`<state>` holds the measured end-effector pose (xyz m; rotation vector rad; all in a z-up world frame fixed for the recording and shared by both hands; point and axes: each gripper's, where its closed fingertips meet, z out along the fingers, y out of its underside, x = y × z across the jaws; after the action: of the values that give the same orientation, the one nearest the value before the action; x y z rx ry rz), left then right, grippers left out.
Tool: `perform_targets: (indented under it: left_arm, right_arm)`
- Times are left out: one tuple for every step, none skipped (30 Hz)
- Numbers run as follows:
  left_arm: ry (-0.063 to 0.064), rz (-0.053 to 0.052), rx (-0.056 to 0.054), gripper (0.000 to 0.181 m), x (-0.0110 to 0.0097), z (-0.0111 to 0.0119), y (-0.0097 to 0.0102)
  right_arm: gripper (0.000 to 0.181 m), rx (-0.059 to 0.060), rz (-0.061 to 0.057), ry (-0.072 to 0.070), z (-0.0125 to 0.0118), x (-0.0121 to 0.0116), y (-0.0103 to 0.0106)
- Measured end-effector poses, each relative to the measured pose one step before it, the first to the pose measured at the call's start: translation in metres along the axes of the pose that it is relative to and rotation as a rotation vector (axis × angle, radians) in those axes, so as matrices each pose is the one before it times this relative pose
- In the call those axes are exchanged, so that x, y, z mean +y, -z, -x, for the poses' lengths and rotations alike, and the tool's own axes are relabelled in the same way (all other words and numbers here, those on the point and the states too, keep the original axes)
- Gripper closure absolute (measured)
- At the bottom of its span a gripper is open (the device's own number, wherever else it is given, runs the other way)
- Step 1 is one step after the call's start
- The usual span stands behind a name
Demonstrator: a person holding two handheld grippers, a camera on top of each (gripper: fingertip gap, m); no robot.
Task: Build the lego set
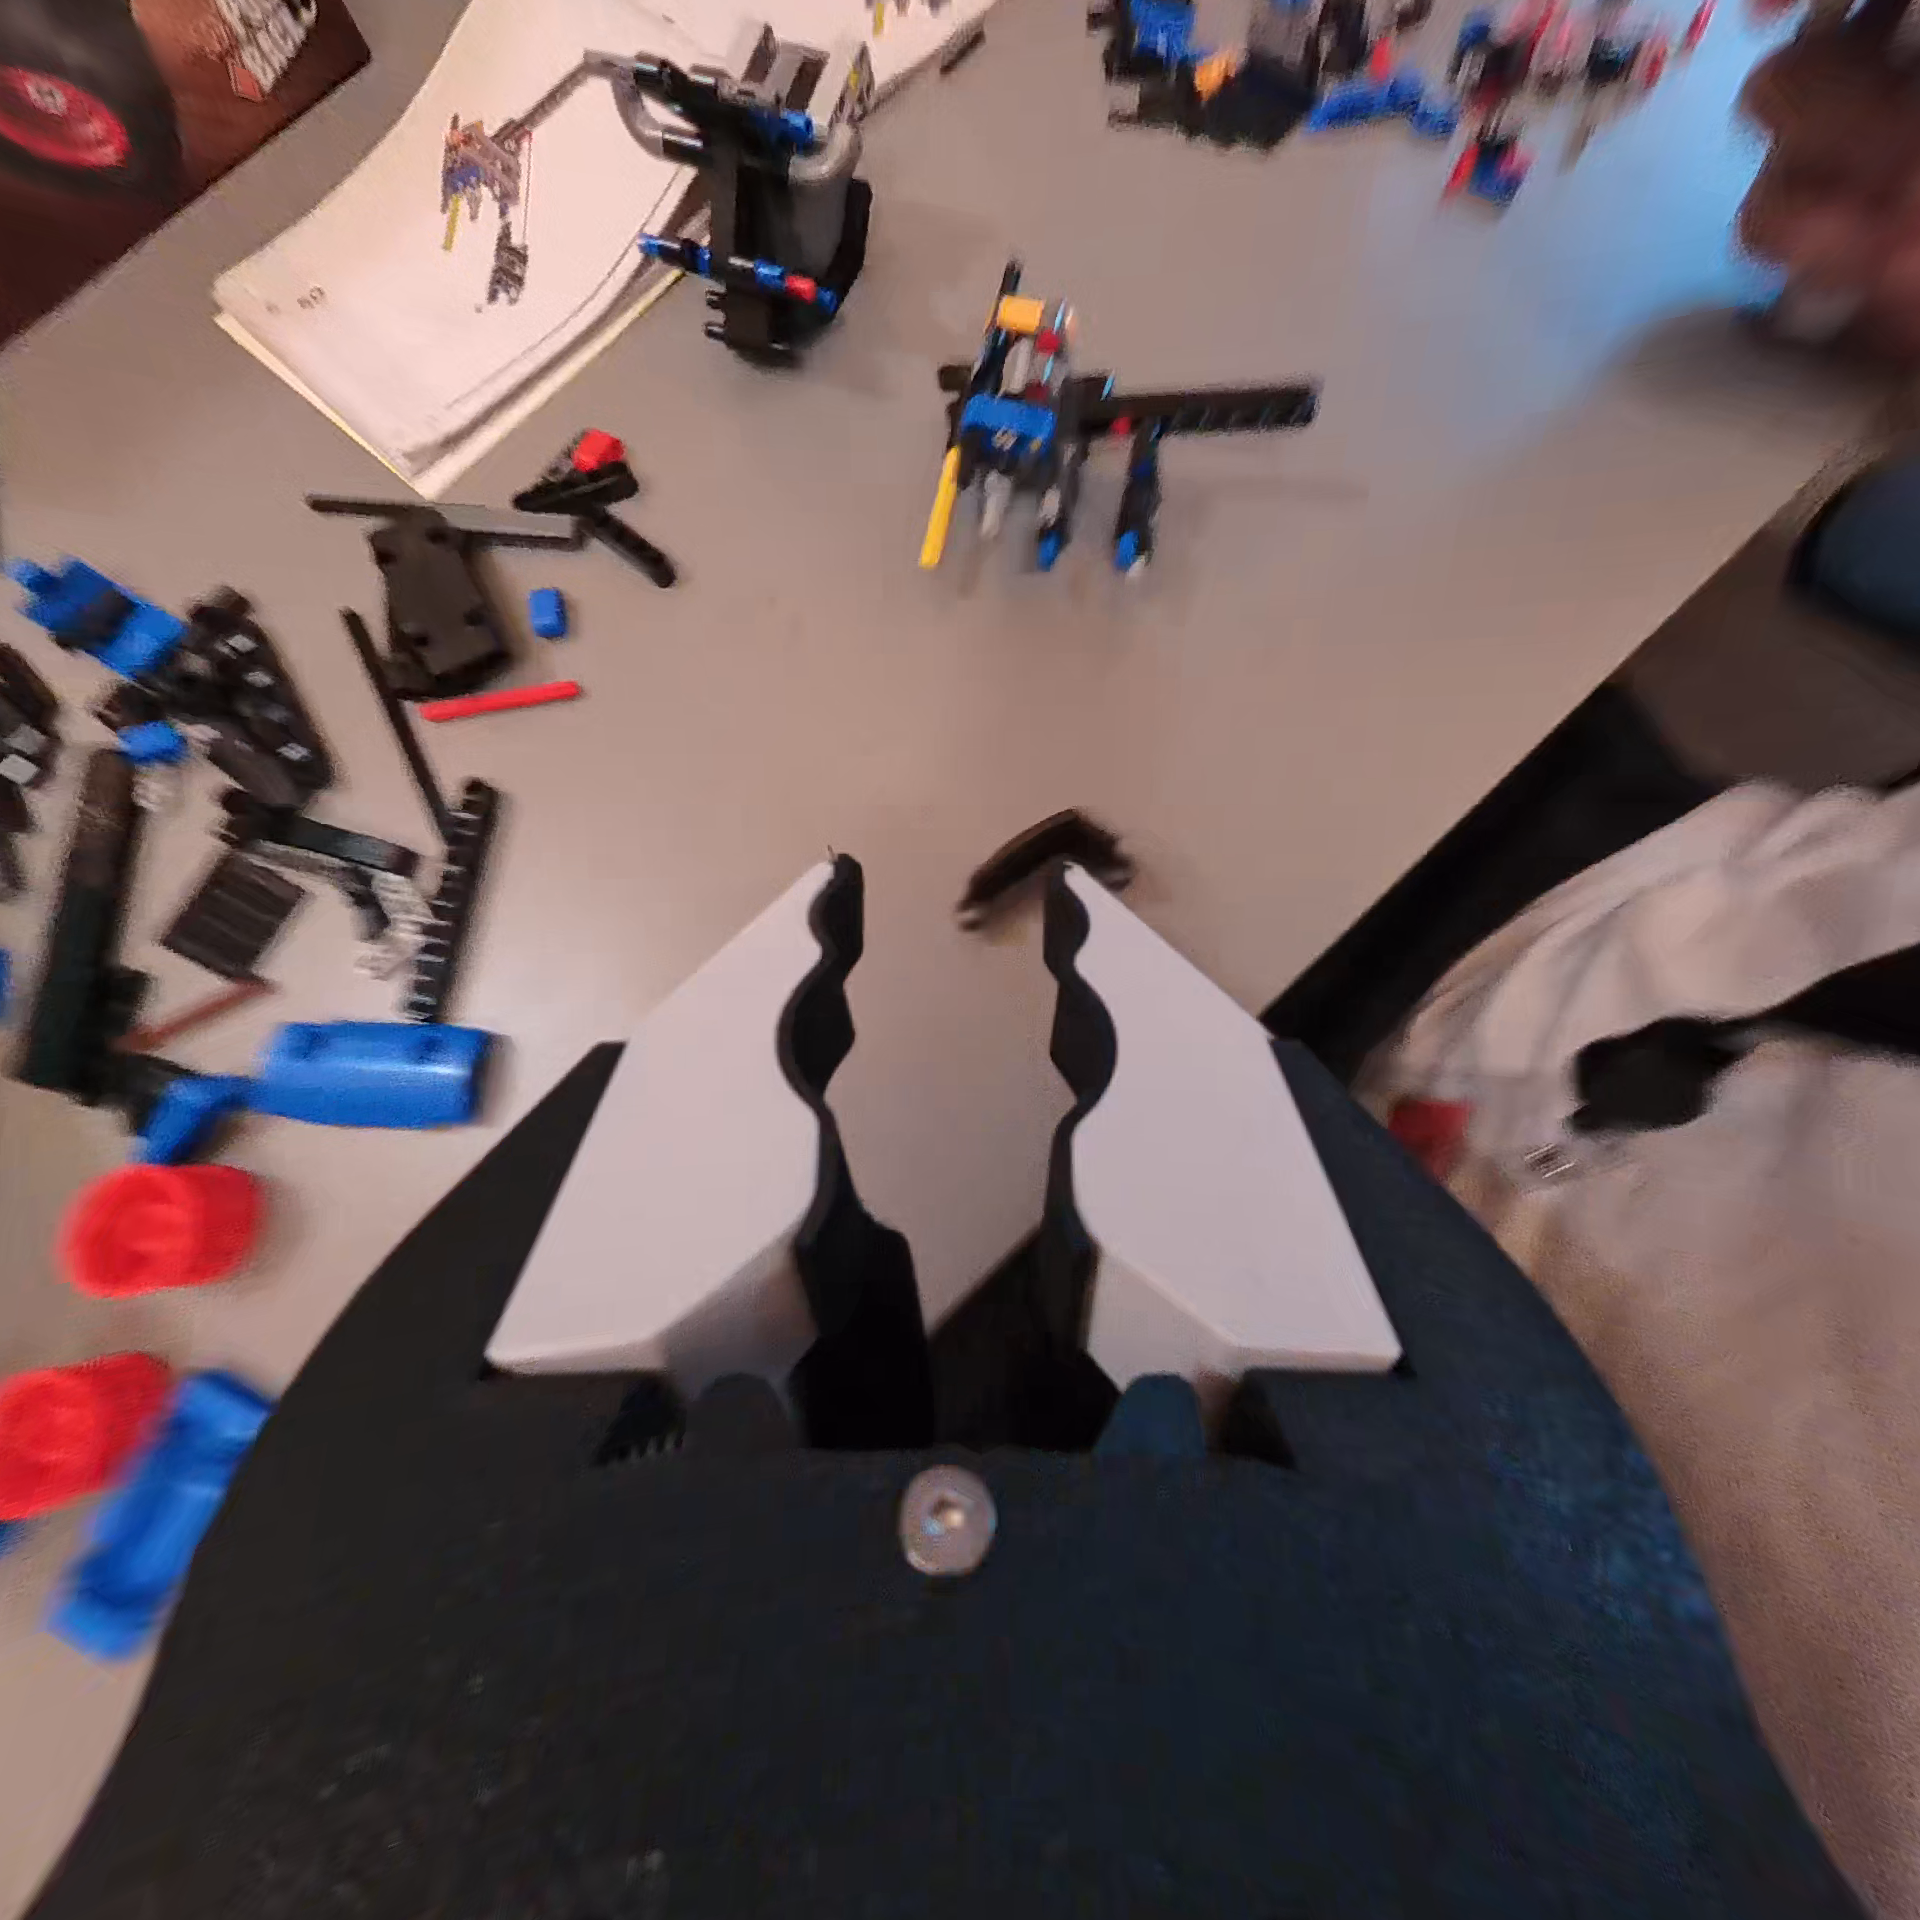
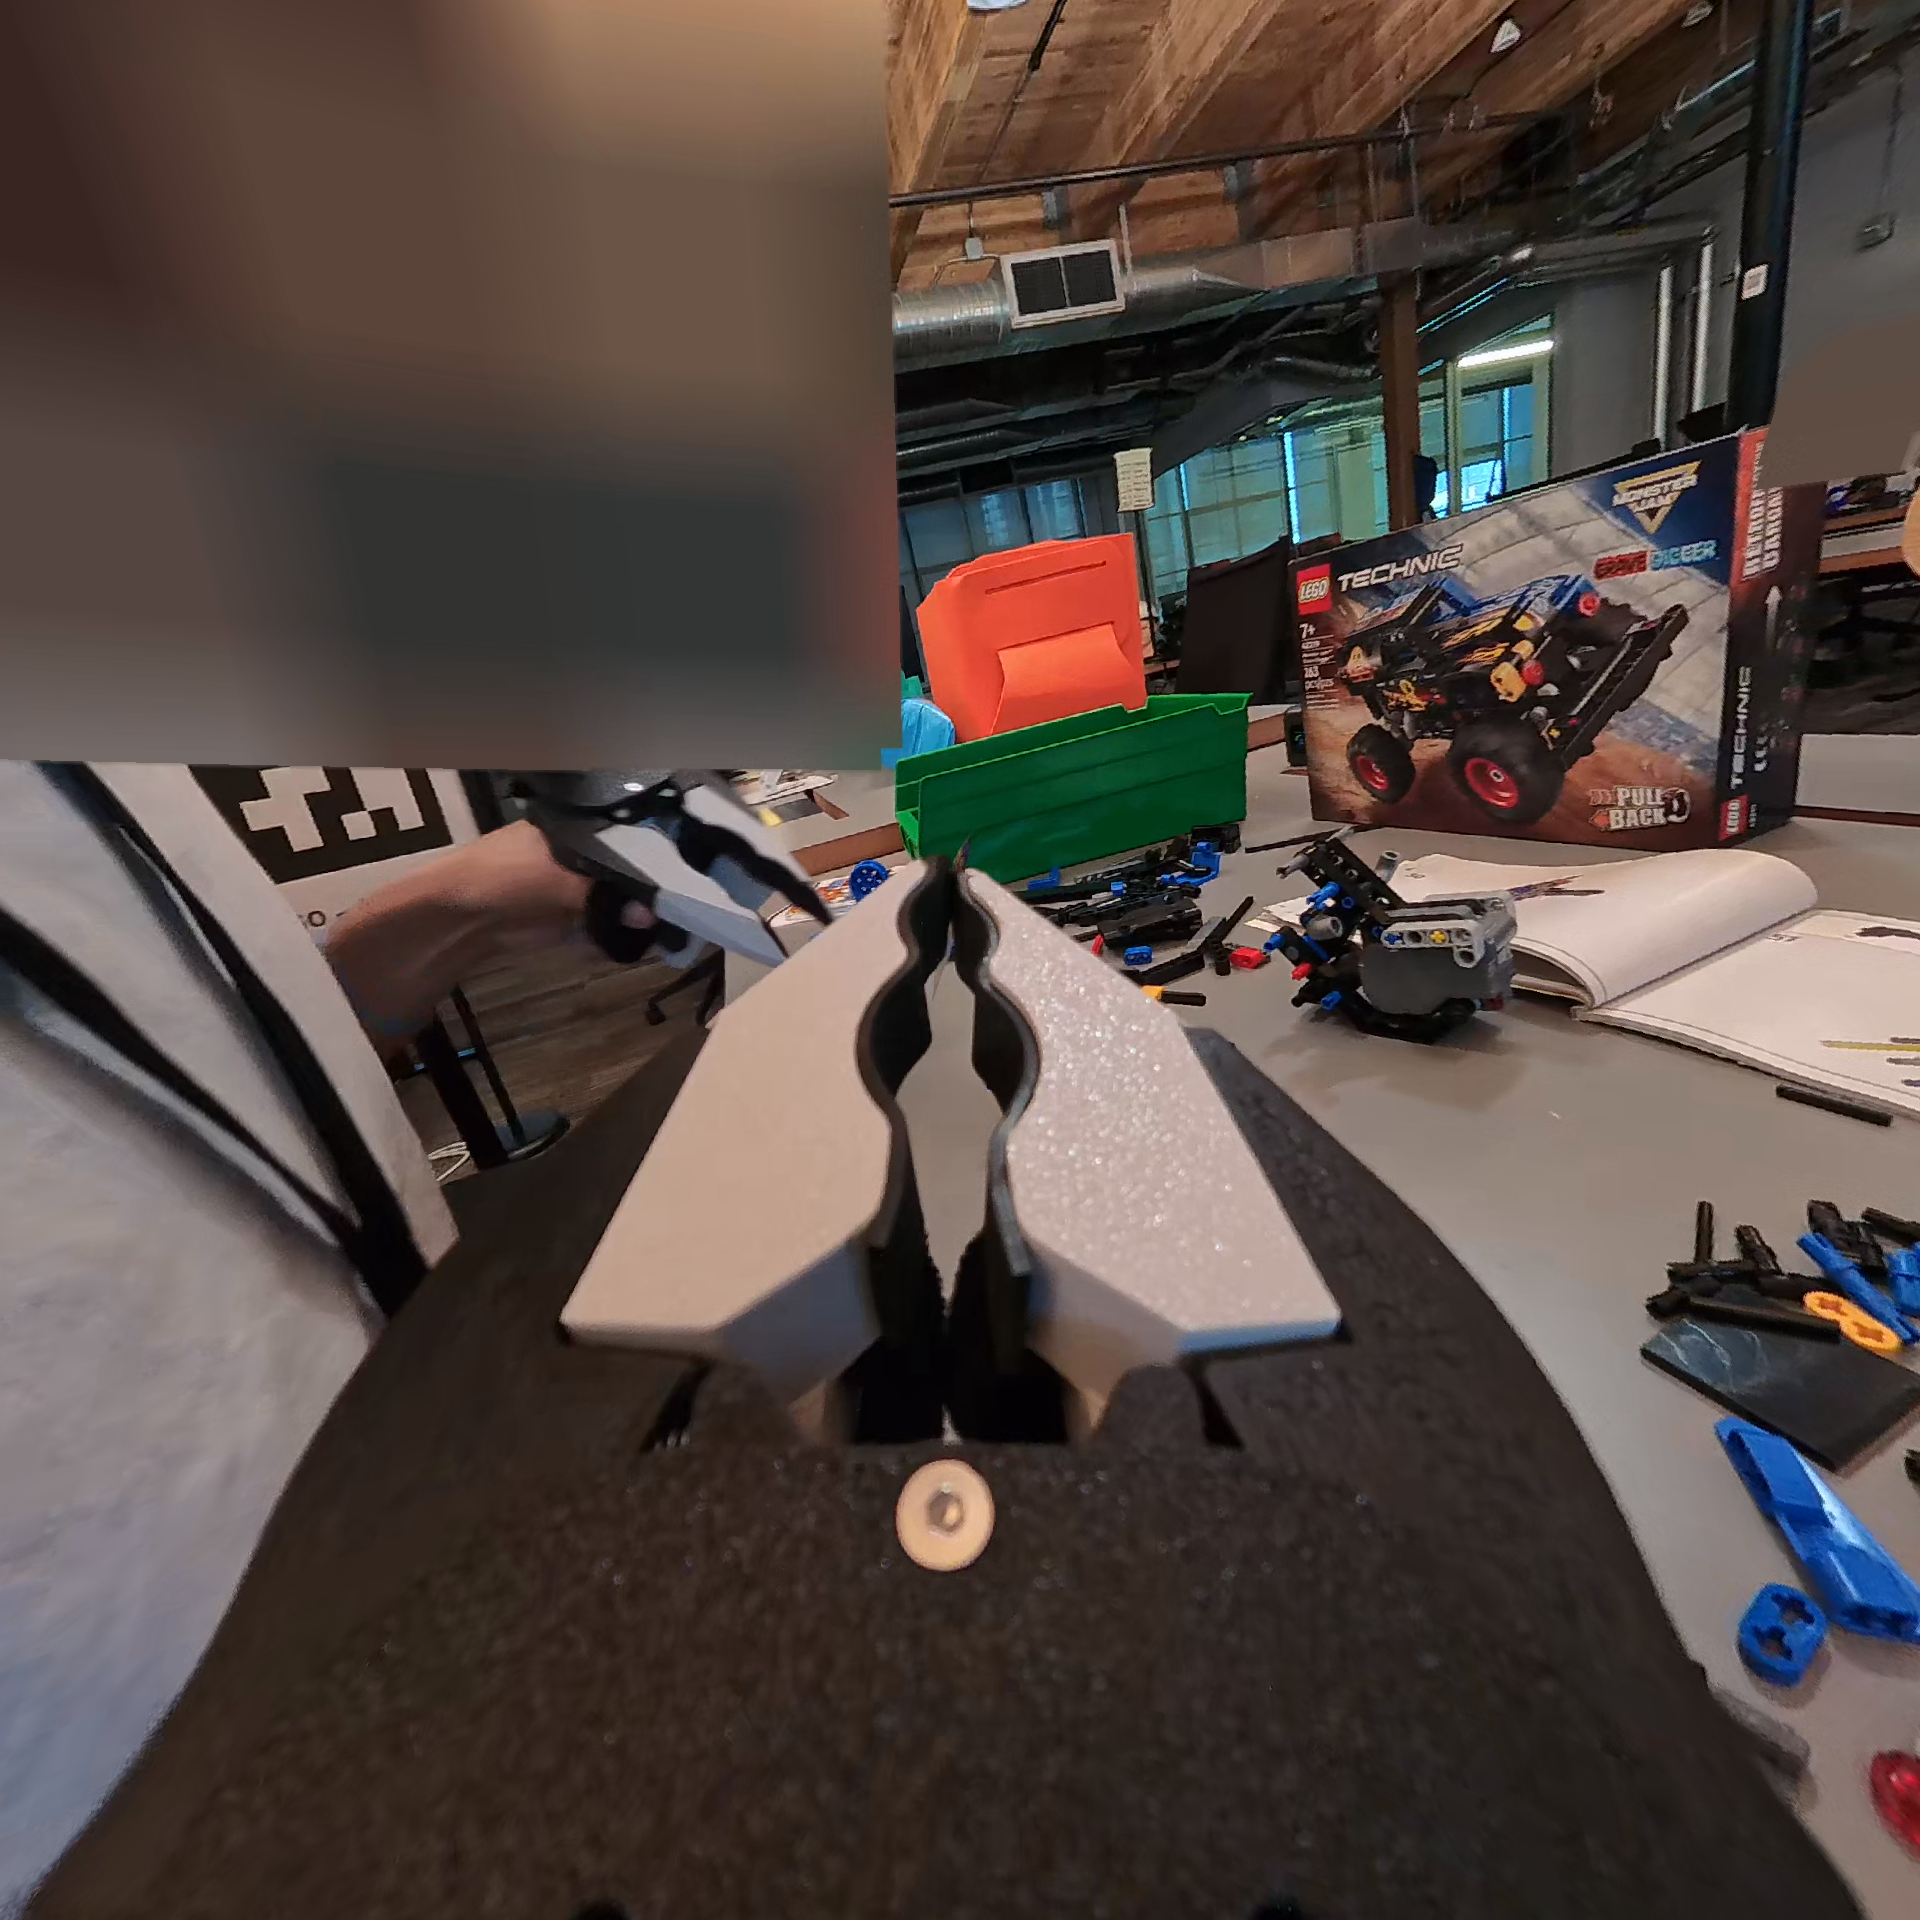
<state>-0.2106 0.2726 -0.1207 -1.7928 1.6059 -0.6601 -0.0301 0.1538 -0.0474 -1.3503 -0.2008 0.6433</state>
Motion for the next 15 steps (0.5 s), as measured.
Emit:
perform_targets:
  left_arm:
    - [0.0602,0.0079,0.0044,0.148,0.00127,-0.01204,-0.00351]
    - [0.0369,0.0349,-0.0196,0.149,0.00487,-0.00740,-0.00600]
    - [0.0201,0.0355,-0.0577,0.152,0.00481,0.00058,-0.00606]
    - [0.0078,0.0248,-0.0343,0.152,0.00327,-0.00131,-0.00564]
    - [0.0188,0.0268,0.0066,0.154,0.00285,-0.00495,-0.00555]
    - [0.0275,0.0405,0.0139,0.154,0.00427,-0.00362,-0.00558]
    - [0.0180,0.0382,0.0271,0.154,0.00372,-0.00460,-0.00480]
    - [0.0185,0.0153,0.0315,0.154,0.00035,-0.00513,-0.00349]
    - [0.0152,0.0036,0.0323,0.154,-0.00155,-0.00537,-0.00251]
    - [0.0111,0.0030,0.0156,0.154,-0.00254,-0.00326,-0.00197]
    - [0.0068,0.0015,-0.0260,0.153,-0.00293,0.00307,-0.00118]
    - [-0.0015,0.0088,-0.0387,0.151,-0.00159,0.00509,-0.00125]
    - [0.0037,0.0134,-0.0239,0.150,-0.00109,0.00387,-0.00139]
    - [0.0096,0.0123,-0.0152,0.150,-0.00086,0.00328,-0.00147]
    - [0.0075,0.0194,0.0022,0.150,0.00088,0.00071,-0.00224]
  right_arm:
    - [0.181,-0.0059,0.0018,-0.0012,0.00024,0.00031,-0.00074]
    - [0.181,-0.0066,0.0025,-0.0023,0.00032,0.00037,-0.00064]
    - [0.181,-0.0072,0.0044,-0.0041,0.00029,0.00067,-0.00046]
    - [0.181,-0.0063,0.0024,-0.0052,0.00030,0.00029,-0.00016]
    - [0.181,-0.0055,-0.0018,-0.0037,0.00046,-0.00024,0.00015]
    - [0.181,-0.0034,-0.0048,-0.0007,0.00031,-0.00093,0.00052]
    - [0.181,-0.0012,-0.0056,-0.0006,0.00001,-0.00100,0.00071]
    - [0.181,-0.0006,-0.0046,-0.0036,-0.00023,-0.00072,0.00068]
    - [0.181,-0.0008,-0.0040,-0.0048,-0.00019,-0.00064,0.00064]
    - [0.181,-0.0013,-0.0042,-0.0052,0.00005,-0.00064,0.00066]
    - [0.181,-0.0014,-0.0053,-0.0031,0.00032,-0.00073,0.00067]
    - [0.181,-0.0011,-0.0038,-0.0012,0.00047,-0.00052,0.00067]
    - [0.181,-0.0004,-0.0018,-0.0010,0.00027,-0.00018,0.00052]
    - [0.181,-0.0002,-0.0019,-0.0004,0.00024,-0.00025,0.00035]
    - [0.181,-0.0013,-0.0019,-0.0006,0.00021,-0.00026,0.00024]
